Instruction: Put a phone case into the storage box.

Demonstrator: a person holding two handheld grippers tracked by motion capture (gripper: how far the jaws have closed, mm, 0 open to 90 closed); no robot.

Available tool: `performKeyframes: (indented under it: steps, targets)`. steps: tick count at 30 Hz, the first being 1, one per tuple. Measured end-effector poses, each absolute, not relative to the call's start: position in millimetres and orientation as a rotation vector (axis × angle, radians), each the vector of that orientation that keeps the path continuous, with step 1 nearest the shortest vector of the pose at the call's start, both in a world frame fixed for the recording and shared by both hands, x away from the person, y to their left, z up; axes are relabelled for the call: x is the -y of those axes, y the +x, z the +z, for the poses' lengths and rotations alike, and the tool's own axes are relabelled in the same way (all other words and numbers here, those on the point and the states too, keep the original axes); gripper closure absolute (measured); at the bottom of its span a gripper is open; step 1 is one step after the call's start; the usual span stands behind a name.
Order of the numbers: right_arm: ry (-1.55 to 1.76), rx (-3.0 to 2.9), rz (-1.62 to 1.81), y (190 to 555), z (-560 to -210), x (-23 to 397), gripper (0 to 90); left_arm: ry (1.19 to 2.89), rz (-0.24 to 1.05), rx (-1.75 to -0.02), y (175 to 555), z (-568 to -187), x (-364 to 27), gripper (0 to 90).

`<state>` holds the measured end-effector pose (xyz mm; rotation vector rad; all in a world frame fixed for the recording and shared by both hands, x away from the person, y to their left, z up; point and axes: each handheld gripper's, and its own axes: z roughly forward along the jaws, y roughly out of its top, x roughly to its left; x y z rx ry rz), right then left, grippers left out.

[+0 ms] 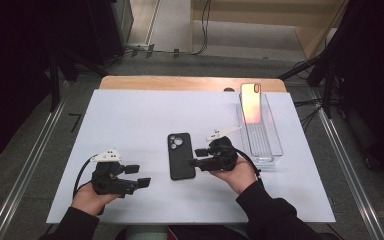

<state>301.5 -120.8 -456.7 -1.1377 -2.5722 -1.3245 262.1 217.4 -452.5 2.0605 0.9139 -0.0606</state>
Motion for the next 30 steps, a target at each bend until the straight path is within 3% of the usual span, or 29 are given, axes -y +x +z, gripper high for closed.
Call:
performKeyframes:
  steps: [6, 14, 30]
  targets:
    - [-1.076, 2.562, -1.29, 309, -462, 101, 61.3, 2.061, -0.059, -0.923, 261, -454, -219, 26.8]
    - [-1.042, 2.574, -1.193, 319, -470, 81, 86.7, 2.056, -0.04, -0.933, 254, -454, -223, 26.8]
    - [-1.014, 2.622, -1.079, 320, -496, 42, 87.3, 2.059, -0.048, -0.939, 252, -454, -225, 27.8]
